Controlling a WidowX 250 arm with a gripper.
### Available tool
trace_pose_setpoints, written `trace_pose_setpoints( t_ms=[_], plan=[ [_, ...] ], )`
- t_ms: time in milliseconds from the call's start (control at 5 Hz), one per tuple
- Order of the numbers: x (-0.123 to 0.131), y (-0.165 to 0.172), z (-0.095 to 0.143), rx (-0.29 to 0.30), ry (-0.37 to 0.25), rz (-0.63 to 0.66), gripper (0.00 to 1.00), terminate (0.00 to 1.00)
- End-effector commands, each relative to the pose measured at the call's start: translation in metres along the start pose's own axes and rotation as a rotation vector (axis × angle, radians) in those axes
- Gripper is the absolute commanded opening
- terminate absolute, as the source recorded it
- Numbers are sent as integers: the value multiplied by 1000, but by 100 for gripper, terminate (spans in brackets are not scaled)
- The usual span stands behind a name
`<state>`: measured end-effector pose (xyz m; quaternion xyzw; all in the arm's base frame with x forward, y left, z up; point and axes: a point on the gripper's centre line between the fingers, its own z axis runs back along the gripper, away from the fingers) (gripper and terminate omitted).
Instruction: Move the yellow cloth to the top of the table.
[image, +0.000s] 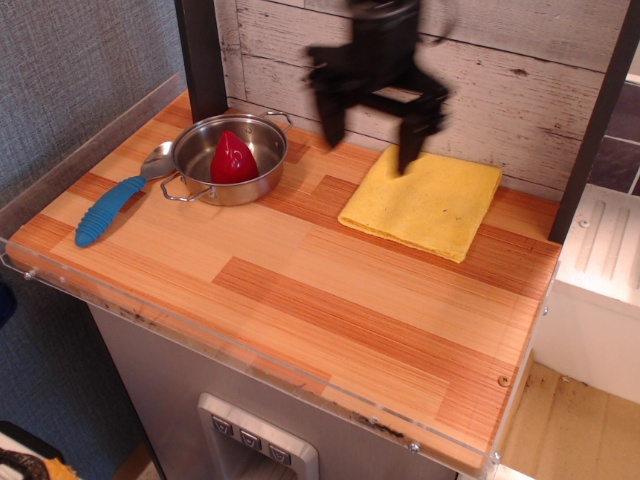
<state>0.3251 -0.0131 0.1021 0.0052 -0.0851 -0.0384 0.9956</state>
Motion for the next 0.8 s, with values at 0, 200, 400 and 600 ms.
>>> trace_pose_setpoints(
  t_ms=[0,200,400,600],
  plan=[
    [-48,30,-2,63,7,31,100,0],
    [-52,32,-3,87,39,12,100,0],
    [-52,32,-3,87,39,12,100,0],
    [-52,32,-3,87,39,12,100,100]
  ],
)
